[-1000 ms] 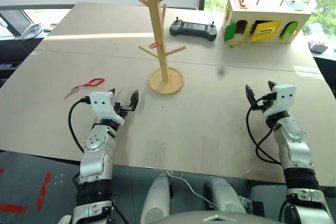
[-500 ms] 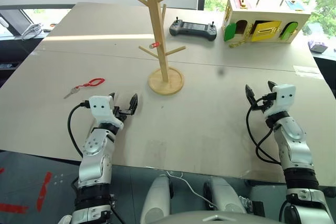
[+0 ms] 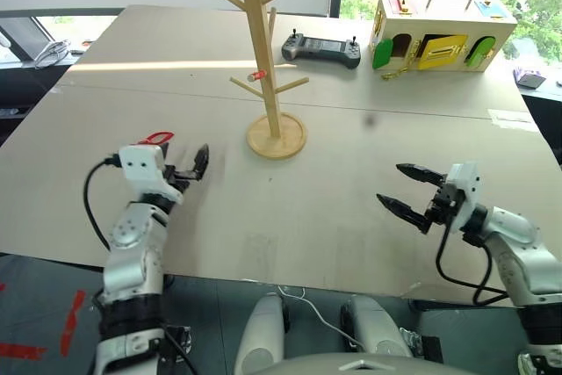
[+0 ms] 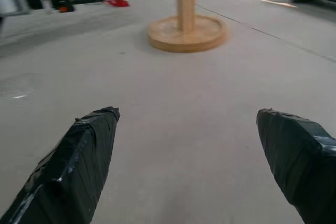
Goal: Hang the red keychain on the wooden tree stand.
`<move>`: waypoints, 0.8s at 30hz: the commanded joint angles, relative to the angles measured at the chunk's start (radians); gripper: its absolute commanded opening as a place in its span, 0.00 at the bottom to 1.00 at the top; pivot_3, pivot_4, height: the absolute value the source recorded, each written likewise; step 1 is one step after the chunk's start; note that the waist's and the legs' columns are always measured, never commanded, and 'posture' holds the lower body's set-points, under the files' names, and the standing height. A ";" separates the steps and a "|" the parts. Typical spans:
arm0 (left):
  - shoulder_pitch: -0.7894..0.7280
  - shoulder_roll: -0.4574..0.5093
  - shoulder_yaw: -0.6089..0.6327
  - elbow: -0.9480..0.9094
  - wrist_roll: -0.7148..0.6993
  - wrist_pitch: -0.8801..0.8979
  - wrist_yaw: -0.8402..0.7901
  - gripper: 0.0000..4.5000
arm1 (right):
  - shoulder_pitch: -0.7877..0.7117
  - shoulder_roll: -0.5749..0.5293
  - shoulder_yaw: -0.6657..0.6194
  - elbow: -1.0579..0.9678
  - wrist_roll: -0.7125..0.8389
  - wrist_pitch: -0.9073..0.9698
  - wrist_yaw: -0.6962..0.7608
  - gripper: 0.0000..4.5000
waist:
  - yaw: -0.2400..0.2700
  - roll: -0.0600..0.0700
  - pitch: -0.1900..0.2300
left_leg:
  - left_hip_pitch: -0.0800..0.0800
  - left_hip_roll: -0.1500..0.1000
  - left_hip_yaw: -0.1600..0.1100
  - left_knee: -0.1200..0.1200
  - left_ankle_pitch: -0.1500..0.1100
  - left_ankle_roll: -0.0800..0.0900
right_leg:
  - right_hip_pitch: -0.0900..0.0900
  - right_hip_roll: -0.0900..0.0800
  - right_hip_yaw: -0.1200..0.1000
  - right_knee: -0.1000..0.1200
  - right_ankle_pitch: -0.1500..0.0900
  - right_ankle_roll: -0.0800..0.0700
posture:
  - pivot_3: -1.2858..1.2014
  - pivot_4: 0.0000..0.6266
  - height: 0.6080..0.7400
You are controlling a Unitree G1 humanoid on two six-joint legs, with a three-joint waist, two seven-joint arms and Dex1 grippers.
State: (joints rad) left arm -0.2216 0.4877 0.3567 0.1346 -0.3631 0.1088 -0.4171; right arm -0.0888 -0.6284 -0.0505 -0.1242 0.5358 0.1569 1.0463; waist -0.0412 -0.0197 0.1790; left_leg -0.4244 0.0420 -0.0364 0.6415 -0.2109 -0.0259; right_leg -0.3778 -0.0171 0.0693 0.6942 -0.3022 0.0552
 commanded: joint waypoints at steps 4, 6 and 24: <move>-0.157 0.257 0.039 0.277 -0.020 0.064 -0.233 0.98 | -0.094 -0.018 -0.004 -0.017 -0.001 -0.004 0.055 1.00 | -0.005 -0.002 0.001 | -0.001 0.001 0.000 0.000 0.000 0.000 | -0.002 0.002 0.000 0.000 0.000 0.000 | 0.52 0.24 1.00; -0.201 0.300 0.028 0.368 -0.005 0.055 -0.271 0.98 | -0.111 0.001 -0.002 -0.012 -0.014 -0.014 0.038 1.00 | -0.001 -0.002 0.001 | -0.001 0.001 0.000 -0.001 0.000 0.000 | -0.002 0.001 0.000 0.000 0.000 0.000 | 0.52 0.24 1.00; -0.538 0.442 -0.108 0.949 0.196 -0.110 -0.438 0.98 | -0.068 0.051 -0.028 -0.062 -0.030 -0.012 -0.055 1.00 | 0.002 -0.002 0.001 | -0.005 0.000 -0.001 0.000 0.000 0.000 | -0.004 0.000 -0.003 0.000 0.000 0.000 | 0.52 0.24 1.00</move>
State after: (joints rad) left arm -0.7361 0.9047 0.2506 1.0610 -0.1818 0.0284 -0.8514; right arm -0.1588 -0.5785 -0.0488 -0.1431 0.4964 0.1577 0.9975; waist -0.0392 -0.0220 0.1805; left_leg -0.4293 0.0422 -0.0377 0.6412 -0.2109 -0.0260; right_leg -0.3818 -0.0172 0.0662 0.6940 -0.3023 0.0552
